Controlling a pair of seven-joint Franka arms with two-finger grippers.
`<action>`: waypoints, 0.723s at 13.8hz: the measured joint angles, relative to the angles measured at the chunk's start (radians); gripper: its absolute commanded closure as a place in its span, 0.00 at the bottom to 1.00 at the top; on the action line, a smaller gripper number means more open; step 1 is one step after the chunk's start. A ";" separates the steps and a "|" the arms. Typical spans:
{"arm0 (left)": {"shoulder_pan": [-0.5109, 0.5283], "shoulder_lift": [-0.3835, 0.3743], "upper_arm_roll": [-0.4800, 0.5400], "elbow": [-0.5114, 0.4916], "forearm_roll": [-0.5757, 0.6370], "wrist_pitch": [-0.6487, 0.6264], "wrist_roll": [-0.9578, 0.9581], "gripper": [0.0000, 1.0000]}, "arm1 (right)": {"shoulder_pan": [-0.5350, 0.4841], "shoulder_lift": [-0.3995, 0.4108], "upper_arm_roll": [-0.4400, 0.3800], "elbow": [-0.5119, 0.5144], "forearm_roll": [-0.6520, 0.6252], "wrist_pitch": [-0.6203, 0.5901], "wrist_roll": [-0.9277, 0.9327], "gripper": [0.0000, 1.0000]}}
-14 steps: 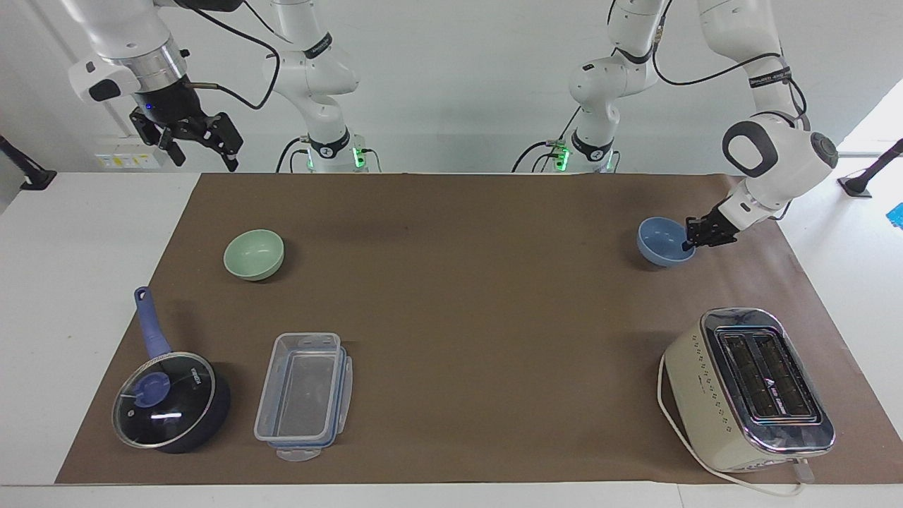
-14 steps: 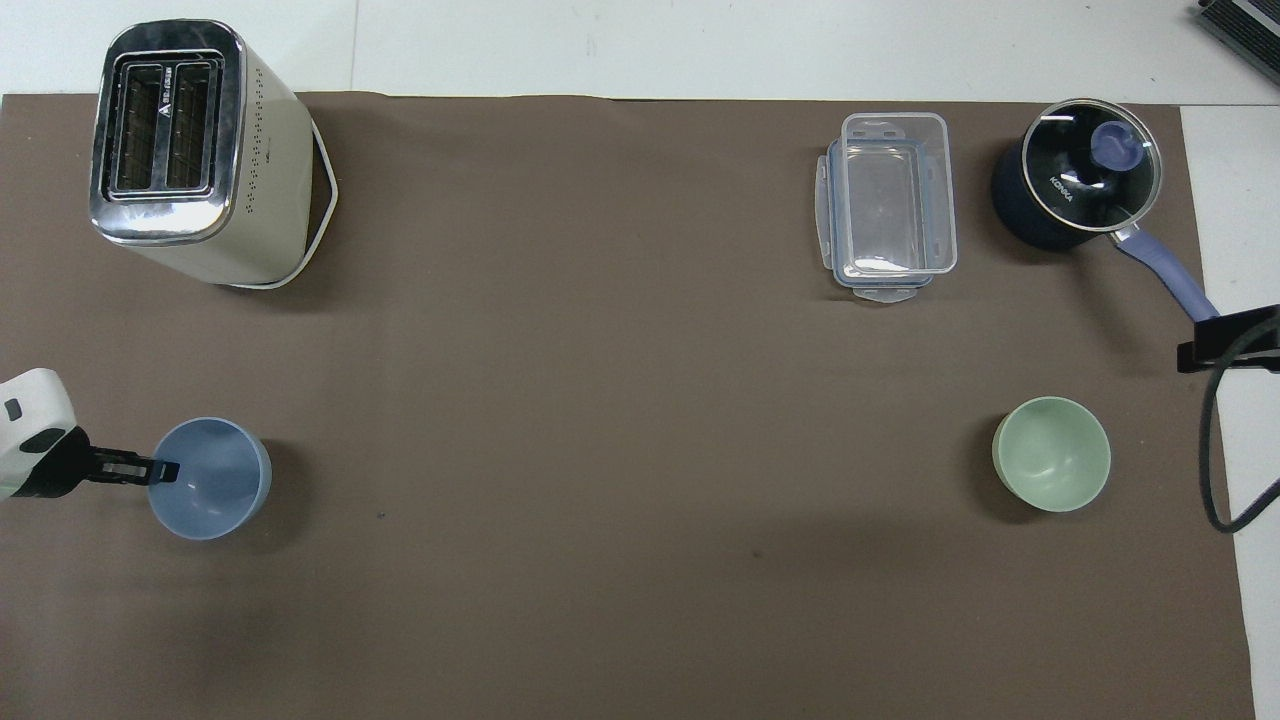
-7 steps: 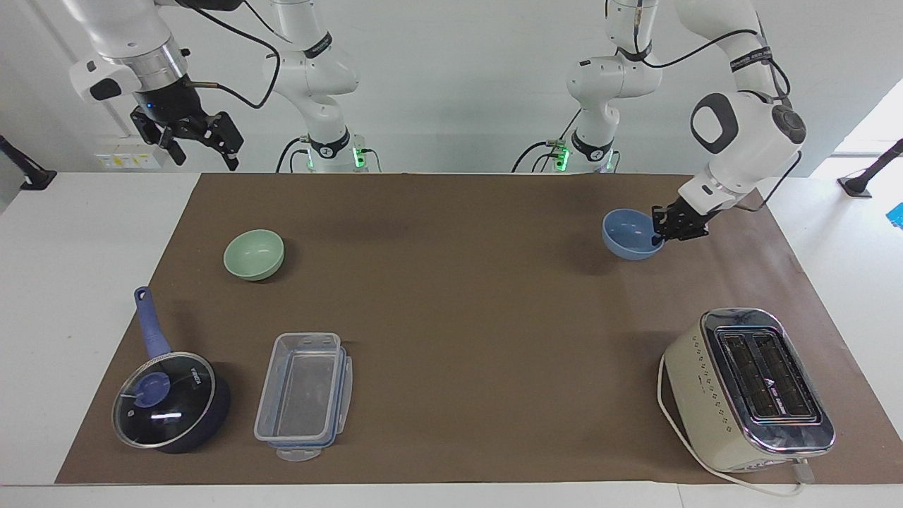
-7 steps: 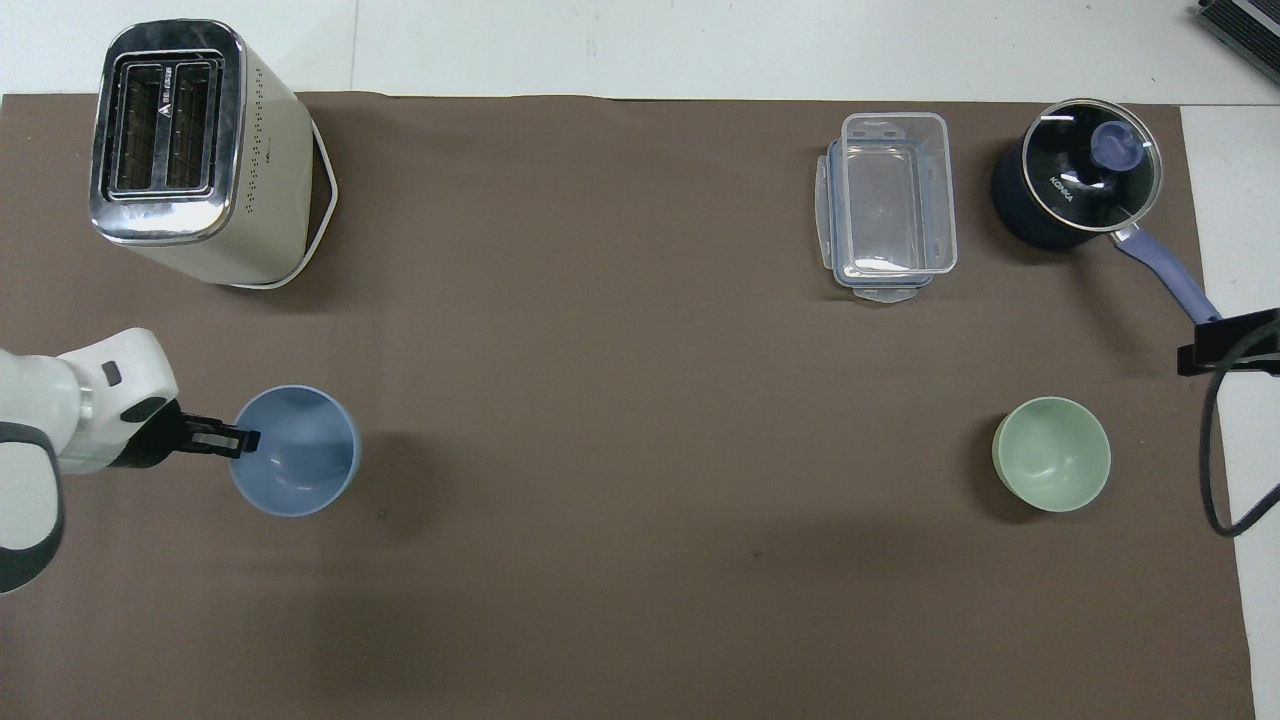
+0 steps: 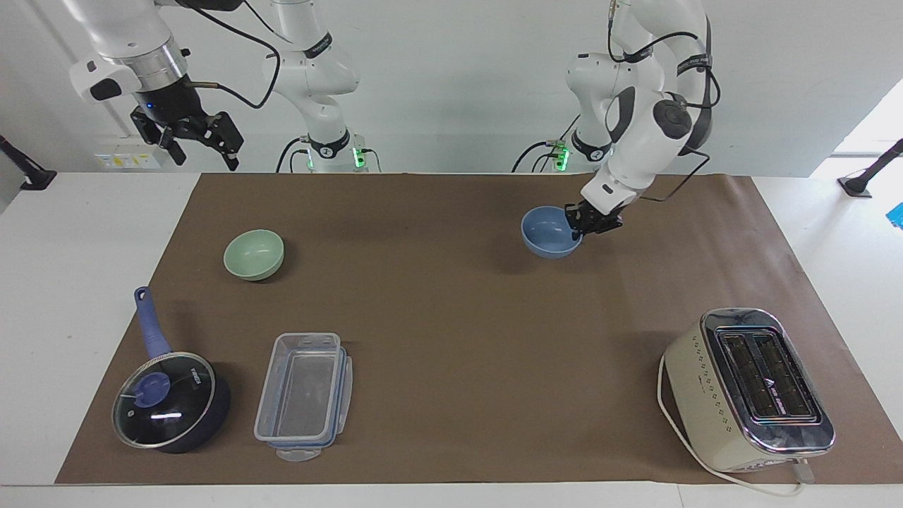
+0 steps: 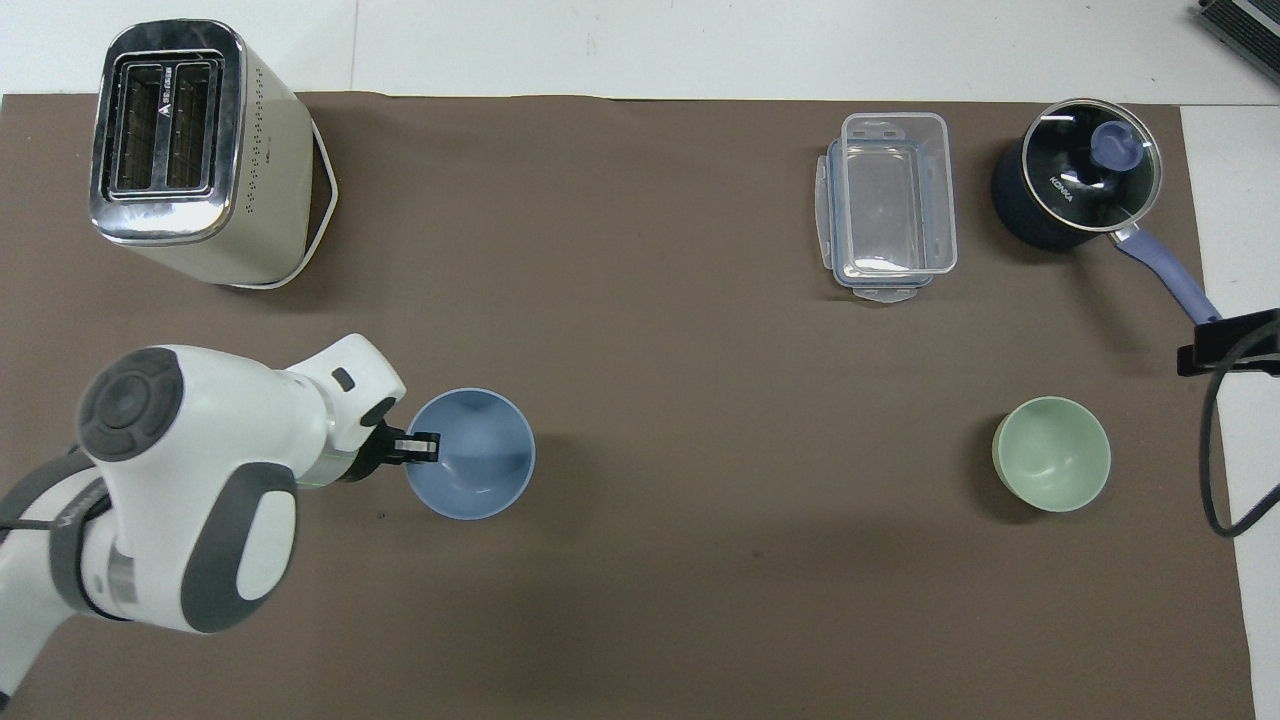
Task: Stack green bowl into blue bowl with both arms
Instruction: 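Slide the blue bowl with the left gripper toward the table center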
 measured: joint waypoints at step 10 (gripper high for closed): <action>-0.259 0.194 -0.004 0.021 0.000 0.231 -0.260 1.00 | 0.000 0.000 0.000 0.000 0.000 0.000 0.000 0.00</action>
